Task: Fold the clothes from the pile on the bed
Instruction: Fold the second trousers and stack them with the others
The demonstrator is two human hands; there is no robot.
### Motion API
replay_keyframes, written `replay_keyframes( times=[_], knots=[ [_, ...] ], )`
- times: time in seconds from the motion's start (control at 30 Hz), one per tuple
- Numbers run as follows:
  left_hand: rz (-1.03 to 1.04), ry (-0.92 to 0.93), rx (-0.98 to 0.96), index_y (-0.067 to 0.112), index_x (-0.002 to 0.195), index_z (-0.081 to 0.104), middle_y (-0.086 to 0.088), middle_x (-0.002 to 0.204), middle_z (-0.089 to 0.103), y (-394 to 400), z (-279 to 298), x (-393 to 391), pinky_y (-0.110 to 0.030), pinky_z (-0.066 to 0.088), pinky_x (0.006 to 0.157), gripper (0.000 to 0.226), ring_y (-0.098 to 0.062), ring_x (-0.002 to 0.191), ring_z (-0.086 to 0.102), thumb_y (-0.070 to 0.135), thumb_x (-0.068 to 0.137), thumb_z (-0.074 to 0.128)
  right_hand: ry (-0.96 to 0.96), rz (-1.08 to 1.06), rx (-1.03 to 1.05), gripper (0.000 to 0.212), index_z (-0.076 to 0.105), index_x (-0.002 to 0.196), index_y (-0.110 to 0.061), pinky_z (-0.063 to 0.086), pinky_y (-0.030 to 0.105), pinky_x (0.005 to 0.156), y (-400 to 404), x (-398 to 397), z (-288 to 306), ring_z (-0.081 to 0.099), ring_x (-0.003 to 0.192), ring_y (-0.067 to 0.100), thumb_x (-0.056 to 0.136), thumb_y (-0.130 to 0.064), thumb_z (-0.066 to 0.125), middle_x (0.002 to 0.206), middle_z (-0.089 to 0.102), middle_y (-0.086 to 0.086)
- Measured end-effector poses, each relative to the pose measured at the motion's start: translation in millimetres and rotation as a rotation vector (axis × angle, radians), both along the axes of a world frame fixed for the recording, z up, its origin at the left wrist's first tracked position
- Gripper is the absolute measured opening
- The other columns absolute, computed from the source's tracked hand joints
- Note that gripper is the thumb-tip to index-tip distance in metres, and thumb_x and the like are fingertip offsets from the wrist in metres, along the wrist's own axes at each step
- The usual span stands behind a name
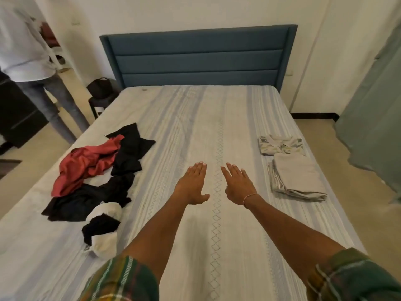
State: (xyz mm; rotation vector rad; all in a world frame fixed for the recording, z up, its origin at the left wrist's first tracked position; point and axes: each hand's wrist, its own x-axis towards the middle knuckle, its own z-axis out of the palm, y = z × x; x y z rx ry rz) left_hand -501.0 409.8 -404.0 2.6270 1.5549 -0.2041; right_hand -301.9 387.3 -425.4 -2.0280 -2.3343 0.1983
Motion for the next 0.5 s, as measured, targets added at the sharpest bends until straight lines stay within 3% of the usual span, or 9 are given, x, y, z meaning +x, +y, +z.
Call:
replay_keyframes(
  times=[0.37,0.5],
  knots=[
    [0.277,-0.022,-0.079,0.012,0.159,-0.012,-0.008,0.167,-0.016,-54.0,-9.7,-86.4,-0.044,0.008,0.127,0.107,-0.025,0.155,-0.01,0.055,0.093,0.06,0.017,0.246,-0.004,0.078,0.002,0.161,-0.016,0.01,0.045,0.126,12.8,-83.8,0.2,0.005,0.156,0.029,0.101,-0.018,0.051,0.169,0.001,0.01],
    [0.317,-0.027,-0.08,0.009,0.159,-0.011,-0.011,0.167,-0.014,-68.3,-18.6,-129.3,-0.04,0.0,0.127,0.105,-0.025,0.155,-0.009,0.053,0.094,0.059,0.033,0.316,-0.024,0.077,0.004,0.161,-0.016,0.012,0.045,0.126,17.6,-119.5,-5.5,0.009,0.155,0.028,0.1,-0.018,0.051,0.169,0.004,0.009]
  ],
)
